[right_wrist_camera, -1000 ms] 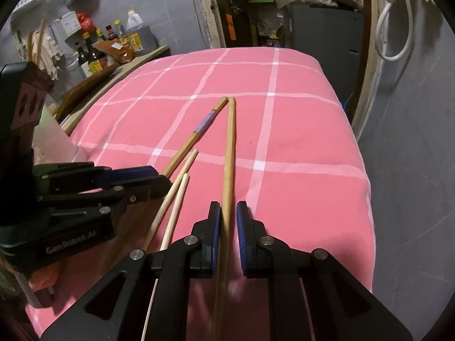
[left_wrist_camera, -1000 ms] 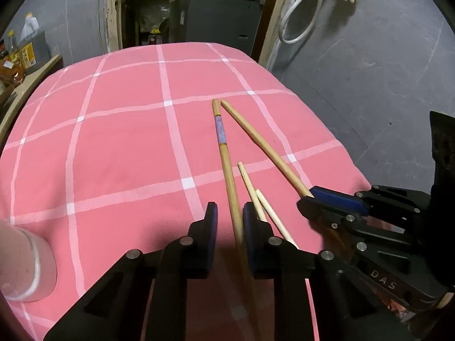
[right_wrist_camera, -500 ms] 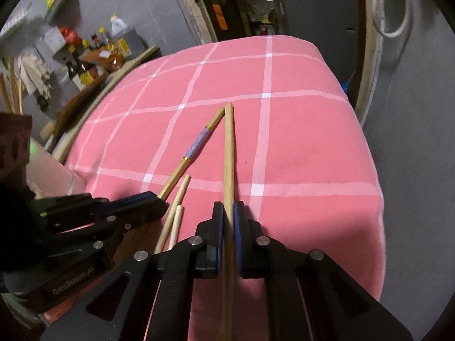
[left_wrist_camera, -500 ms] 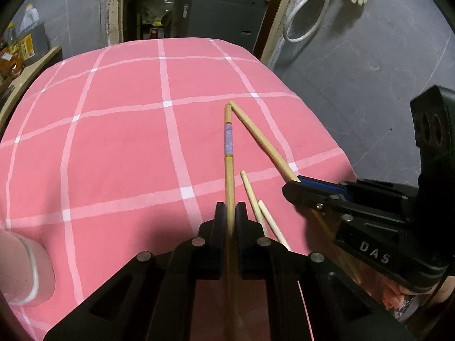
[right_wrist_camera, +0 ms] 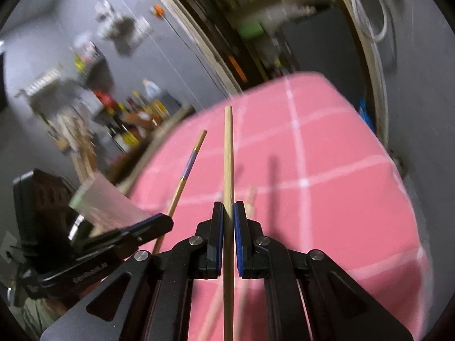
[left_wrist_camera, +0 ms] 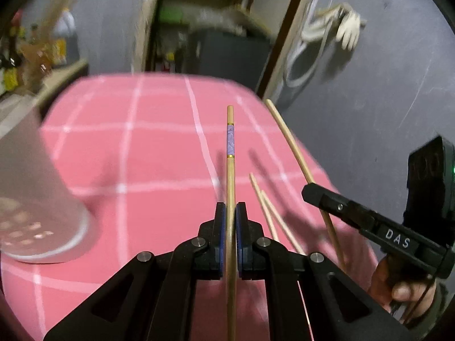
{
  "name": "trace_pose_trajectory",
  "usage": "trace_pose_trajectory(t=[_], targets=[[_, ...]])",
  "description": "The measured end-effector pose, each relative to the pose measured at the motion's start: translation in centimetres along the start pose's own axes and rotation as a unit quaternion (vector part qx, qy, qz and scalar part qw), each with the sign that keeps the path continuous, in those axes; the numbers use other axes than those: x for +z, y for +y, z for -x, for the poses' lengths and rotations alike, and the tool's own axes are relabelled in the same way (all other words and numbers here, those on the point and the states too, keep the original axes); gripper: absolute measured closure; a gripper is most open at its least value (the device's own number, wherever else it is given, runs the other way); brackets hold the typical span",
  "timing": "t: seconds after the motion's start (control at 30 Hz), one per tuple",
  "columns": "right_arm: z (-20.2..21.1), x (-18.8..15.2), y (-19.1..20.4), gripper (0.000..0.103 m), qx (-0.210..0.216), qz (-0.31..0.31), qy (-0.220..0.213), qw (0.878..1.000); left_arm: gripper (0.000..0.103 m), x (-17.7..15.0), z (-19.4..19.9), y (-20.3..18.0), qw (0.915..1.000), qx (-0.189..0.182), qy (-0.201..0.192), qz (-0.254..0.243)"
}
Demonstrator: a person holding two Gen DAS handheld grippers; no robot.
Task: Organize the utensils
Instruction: 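Lift both held chopsticks and carry them over the white basket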
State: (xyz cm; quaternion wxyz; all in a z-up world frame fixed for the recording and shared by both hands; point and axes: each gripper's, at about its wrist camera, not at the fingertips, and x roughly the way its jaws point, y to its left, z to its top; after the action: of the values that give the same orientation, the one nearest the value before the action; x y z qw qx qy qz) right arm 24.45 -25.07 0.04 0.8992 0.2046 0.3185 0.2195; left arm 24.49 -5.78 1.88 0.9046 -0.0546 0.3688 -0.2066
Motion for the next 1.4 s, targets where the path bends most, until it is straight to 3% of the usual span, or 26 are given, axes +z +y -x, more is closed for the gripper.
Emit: trace_pose_trajectory(t=[0.23, 0.4, 0.57, 0.9, 1.17, 1.4], targets=[[2.2, -0.4, 5.6, 0.098, 0.032, 0.063, -0.12, 0.99, 0.099, 0.1, 6.5, -0.2, 0.99, 0.022, -0.139, -0.005], [2.7, -0.3, 8.9, 0.097, 0.068, 0.089, -0.186, 0.976, 0.099, 0.4, 10.8, 0.6, 0.9726, 0.035, -0.23, -0.001], [1.9, 0.2, 12.4, 0.097, 0.099, 0.113, -0.232, 0.961, 0.099, 1.1, 13.9, 3.0, 0.9563, 0.056, -0.287, 0.012], [-2.5, 2.3, 18.1, 0.097, 0.147, 0.113, -0.281, 0.942, 0.099, 2.3, 19.0, 11.2, 0.9276, 0.123, -0.351, 0.037], [-6.3, 3.4, 20.5, 0.097, 0.132, 0.106, -0.328, 0.929, 0.099, 3.3, 19.3, 16.8, 0.9071, 0.158, -0.385, 0.062], [-8.4, 3.2, 20.2, 0.097, 0.116, 0.111, -0.337, 0.928, 0.099, 3.9, 18.6, 19.8, 0.8915, 0.172, -0.408, 0.097]])
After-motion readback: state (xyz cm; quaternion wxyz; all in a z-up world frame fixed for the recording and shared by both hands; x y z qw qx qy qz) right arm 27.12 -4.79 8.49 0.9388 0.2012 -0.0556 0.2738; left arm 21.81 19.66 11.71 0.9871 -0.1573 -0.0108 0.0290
